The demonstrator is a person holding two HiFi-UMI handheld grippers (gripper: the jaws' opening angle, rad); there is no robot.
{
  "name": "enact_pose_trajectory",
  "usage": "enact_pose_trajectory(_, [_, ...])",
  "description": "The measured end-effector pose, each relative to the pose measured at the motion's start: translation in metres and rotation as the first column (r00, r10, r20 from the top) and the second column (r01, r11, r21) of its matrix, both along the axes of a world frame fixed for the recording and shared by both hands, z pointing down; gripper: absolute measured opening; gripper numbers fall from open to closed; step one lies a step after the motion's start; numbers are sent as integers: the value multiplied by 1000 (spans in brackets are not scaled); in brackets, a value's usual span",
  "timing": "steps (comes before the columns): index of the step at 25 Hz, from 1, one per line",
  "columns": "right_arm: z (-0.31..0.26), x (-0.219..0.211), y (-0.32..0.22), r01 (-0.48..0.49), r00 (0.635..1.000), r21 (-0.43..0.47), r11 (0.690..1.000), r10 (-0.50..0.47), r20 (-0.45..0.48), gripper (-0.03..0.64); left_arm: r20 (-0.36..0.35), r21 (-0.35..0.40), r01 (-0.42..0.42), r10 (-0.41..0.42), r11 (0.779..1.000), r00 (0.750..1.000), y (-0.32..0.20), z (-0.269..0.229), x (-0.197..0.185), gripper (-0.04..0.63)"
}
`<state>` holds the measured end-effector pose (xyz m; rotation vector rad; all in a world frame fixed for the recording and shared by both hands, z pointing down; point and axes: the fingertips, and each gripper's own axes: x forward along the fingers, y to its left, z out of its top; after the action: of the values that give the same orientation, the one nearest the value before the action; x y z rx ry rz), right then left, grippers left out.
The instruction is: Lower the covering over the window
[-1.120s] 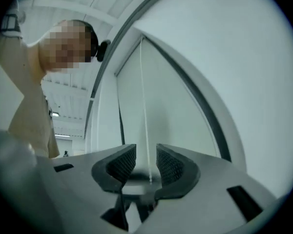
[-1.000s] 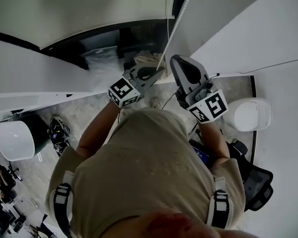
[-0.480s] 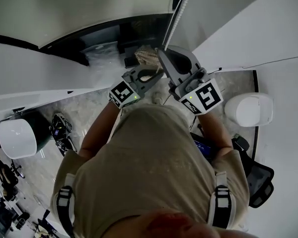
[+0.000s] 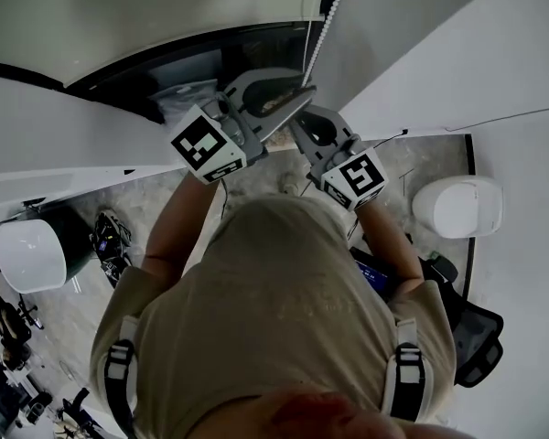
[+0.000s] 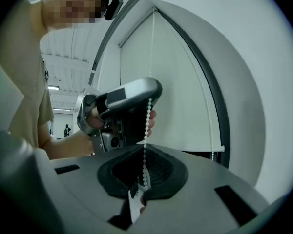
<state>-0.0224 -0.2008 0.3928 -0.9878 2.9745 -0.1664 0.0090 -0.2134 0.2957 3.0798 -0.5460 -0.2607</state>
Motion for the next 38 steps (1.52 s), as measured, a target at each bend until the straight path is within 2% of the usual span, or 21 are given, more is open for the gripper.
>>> enact_pose_trajectory(1, [-2,0,1,-2,1000,5,1000,2,9,15,32,6,5,-6,1000,999,0,1,6,31])
enact_pose_trajectory(5, [-16,13,5,-6,998,48,999,3,70,17,32,28,46,-47,999,998,0,6,-2,25])
enact_pose_trajectory(6, [-26,21,6,-12,993,57,998,6,115,60,54,38,66,-68,997,996,-2,14,-7,25])
enact_pose_trajectory(7, [-41,30,5,-26,986,73,997,14,169,136,85,37,77,-80,996,993,-5,25,-10,25])
enact_pose_trajectory(9, [-75,40,2,-58,973,127,990,28,227,144,143,8,67,-68,998,987,-5,52,-11,25])
enact_pose_trajectory(12, [-99,32,0,-56,980,198,979,16,197,143,185,-20,16,-12,1000,983,13,81,4,25])
enact_pose_trajectory(13, [-101,28,-1,-58,982,214,975,18,186,134,180,-31,5,1,1000,984,19,86,9,25])
enact_pose_trajectory(14, [-103,26,-1,-64,984,222,973,24,179,96,170,-44,-1,8,999,985,24,88,12,25])
enact_pose_trajectory(15, [-103,25,-2,-72,984,221,973,33,176,20,159,-54,-1,10,999,987,28,87,14,25])
enact_pose_trajectory(18, [-100,26,-4,-87,985,197,976,55,164,11,119,-67,-6,14,998,993,35,82,6,26])
enact_pose_trajectory(19, [-91,26,-6,-88,987,184,979,61,146,9,82,-83,-16,23,996,996,34,80,-3,26])
enact_pose_trajectory(21, [-61,24,-10,-73,993,116,991,61,103,9,-32,-126,-29,25,992,999,23,67,-29,129])
enact_pose_trajectory(22, [-47,22,-12,-63,994,78,995,55,97,9,-84,-130,-22,11,991,996,13,52,-40,132])
enact_pose_trajectory(24, [-36,16,-12,-37,994,55,998,32,101,9,-137,-78,-8,-3,997,991,-2,13,-45,138])
enact_pose_trajectory(27, [-38,8,-7,-8,995,74,997,0,104,9,-92,15,-2,4,1000,996,-9,-33,-16,147])
enact_pose_trajectory(28, [-37,7,-5,-6,995,76,997,-2,103,9,-69,19,1,0,1000,998,-8,-39,-6,95])
enact_pose_trajectory(29, [-36,8,-4,-8,995,75,997,0,98,9,-53,16,3,-2,1000,999,-7,-40,0,23])
enact_pose_trajectory(34, [-16,8,6,19,1000,91,996,-17,-25,11,8,54,83,-83,995,996,-3,-9,-7,17])
enact_pose_trajectory(35, [-18,10,10,17,1000,102,995,-16,-9,11,13,40,96,-97,995,995,-3,-1,-11,17])
enact_pose_trajectory(37, [-41,23,14,-17,997,124,992,6,83,109,5,13,108,-108,994,994,1,8,-17,17])
enact_pose_trajectory(38, [-57,30,14,-39,991,138,990,21,131,124,-1,8,107,-107,994,994,4,7,-19,17])
